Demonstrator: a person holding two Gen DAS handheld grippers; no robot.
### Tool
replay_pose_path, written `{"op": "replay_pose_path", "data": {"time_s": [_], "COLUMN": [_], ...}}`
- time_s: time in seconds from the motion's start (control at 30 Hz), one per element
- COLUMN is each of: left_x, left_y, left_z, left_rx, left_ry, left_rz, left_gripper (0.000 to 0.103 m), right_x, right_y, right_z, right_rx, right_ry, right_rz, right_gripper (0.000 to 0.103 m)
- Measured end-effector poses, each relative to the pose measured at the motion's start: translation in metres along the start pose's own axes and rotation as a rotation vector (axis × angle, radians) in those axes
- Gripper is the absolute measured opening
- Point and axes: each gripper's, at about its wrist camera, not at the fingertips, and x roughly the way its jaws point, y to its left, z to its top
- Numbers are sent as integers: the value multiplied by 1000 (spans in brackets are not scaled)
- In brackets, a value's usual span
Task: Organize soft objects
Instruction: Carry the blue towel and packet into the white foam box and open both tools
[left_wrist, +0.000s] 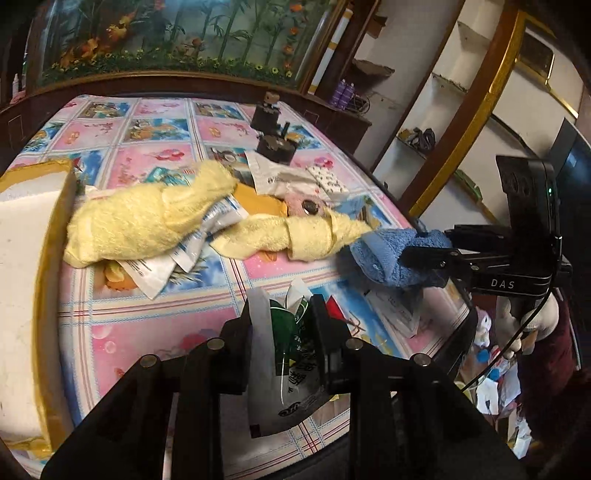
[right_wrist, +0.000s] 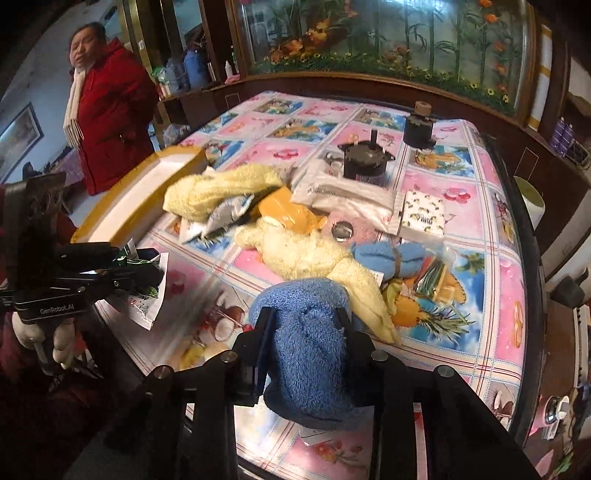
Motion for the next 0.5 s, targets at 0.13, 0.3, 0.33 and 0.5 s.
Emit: {"op": "replay_pose_path", "data": {"time_s": [0.13, 0.3, 0.33, 0.5], "left_x": [-49, -94, -98, -95], "left_y": [20, 67, 80, 149], "left_z": [20, 42, 45, 62], "left_rx": [-47, -115, -129, -232], "left_ry": [-111, -190, -195, -167], "left_rz": [7, 83, 115, 197], "left_gripper": [24, 24, 24, 24], "right_x": [-36, -48, -44, 7], "right_y": [11, 43, 51, 100], "right_z": [27, 77, 88, 143], "right_rx": [24, 44, 47, 69], "right_ry": [-116, -209, -213, -179], "right_rz": [51, 215, 249, 380], "right_gripper": [33, 33, 33, 33]}}
